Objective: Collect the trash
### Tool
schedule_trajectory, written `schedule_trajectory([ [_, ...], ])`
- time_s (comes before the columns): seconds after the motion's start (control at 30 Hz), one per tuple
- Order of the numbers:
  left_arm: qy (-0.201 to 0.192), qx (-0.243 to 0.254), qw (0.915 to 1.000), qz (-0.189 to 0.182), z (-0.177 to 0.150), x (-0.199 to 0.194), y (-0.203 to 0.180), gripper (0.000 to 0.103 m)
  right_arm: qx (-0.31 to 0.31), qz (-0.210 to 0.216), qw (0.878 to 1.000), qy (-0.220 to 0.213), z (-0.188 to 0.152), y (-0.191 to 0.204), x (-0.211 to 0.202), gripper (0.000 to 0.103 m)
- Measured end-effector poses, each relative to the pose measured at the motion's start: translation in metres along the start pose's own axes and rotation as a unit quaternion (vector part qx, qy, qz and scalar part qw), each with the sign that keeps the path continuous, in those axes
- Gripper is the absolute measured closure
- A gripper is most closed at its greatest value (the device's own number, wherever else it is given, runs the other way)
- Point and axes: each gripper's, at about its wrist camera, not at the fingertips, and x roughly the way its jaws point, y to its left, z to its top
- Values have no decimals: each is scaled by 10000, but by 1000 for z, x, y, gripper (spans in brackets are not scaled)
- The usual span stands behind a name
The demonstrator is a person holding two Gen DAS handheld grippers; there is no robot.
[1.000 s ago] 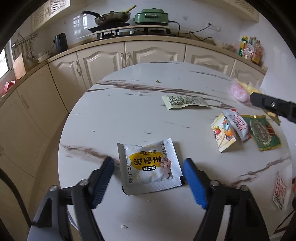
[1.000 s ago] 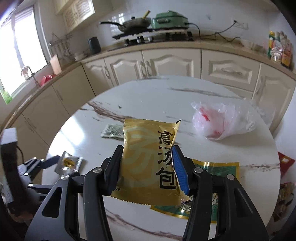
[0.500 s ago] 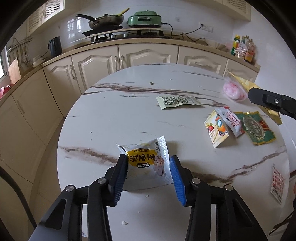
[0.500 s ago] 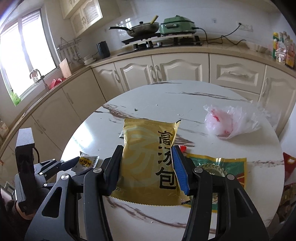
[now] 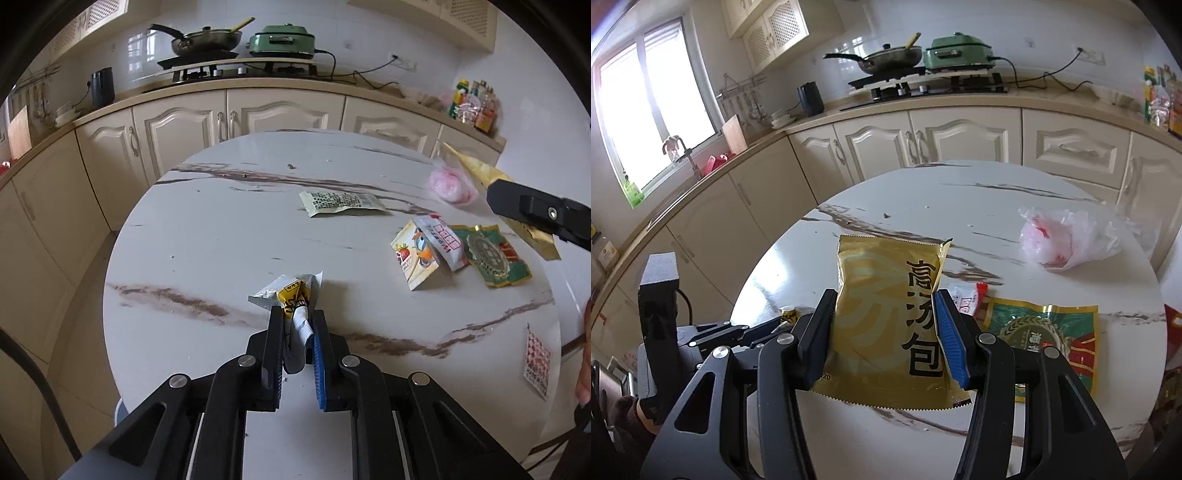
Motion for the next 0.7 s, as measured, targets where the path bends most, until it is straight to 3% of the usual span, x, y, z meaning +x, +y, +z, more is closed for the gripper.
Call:
schedule_trajectory([
  [0.37, -222, -380, 9989, -155, -7, -29, 11, 95, -328, 179, 9993, 75, 1, 41, 8, 53],
  [0.53, -426, -648, 9970, 32, -20, -67, 49, 95, -659, 438, 9968, 118, 4, 88, 21, 53],
  [0.7, -529, -1019, 9919, 537, -50, -107, 112, 94, -1052, 832, 9906, 279, 0, 161, 55, 53],
])
